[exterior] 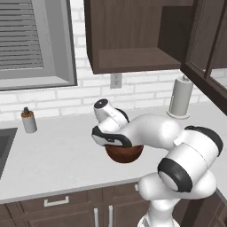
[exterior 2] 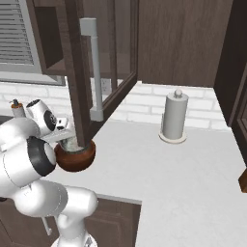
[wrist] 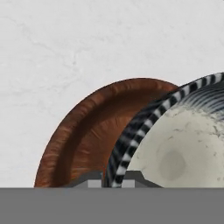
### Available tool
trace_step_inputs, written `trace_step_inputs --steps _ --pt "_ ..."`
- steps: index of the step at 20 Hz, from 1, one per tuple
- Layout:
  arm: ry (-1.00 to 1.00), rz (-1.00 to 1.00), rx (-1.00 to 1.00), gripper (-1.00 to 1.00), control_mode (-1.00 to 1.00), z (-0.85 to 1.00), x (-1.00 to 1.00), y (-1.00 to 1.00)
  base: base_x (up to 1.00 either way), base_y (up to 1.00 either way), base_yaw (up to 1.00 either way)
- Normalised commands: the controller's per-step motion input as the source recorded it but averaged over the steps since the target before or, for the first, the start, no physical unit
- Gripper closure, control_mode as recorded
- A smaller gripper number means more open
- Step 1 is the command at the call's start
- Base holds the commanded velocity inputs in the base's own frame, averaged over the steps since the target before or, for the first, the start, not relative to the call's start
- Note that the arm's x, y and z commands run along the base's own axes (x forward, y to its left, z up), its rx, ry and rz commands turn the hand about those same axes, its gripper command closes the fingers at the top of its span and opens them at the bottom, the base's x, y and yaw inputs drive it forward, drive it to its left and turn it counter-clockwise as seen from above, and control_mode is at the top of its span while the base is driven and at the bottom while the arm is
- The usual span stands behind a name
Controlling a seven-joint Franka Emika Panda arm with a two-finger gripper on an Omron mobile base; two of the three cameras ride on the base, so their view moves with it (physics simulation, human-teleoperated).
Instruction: Pick up the bowls on the counter and stack them on top of one another in the open cabinet. Place the smaller bowl on top of the larger bowl.
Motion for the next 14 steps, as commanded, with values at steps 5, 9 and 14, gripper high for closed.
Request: trace_step_inputs --steps 5,9,14 --pt "0.00 0.00 0.00 -1.00 -1.00 -0.32 0.19 0.16 0.00 0.00 0.00" --pt "-0.01 0.00 0.00 -1.00 -1.00 0.13 0.06 0.06 0.00 0.00 0.00" --pt "-0.01 -0.06 0.00 -1.00 -1.00 0.55 -0.25 0.12 0.00 0.00 0.00"
